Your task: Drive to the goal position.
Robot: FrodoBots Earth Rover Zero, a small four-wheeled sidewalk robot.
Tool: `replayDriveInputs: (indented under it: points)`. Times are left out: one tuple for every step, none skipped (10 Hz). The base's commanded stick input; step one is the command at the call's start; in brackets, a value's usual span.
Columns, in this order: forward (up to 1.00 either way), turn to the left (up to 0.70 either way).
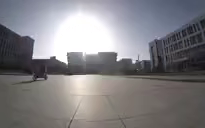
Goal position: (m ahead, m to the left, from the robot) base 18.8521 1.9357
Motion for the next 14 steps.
replayDriveInputs:
  points:
    - [1.00, 0.03]
    - [1.00, 0.03]
    - [1.00, 0.03]
    - [1.00, 0.03]
    - [1.00, 0.03]
    - [1.00, 0.03]
    - [1.00, 0.03]
    - [1.00, 0.03]
    - [1.00, 0.03]
    - [1.00, 0.03]
    - [1.00, 0.03]
    - [1.00, 0.03]
    - [1.00, 0.03]
    - [1.00, 0.03]
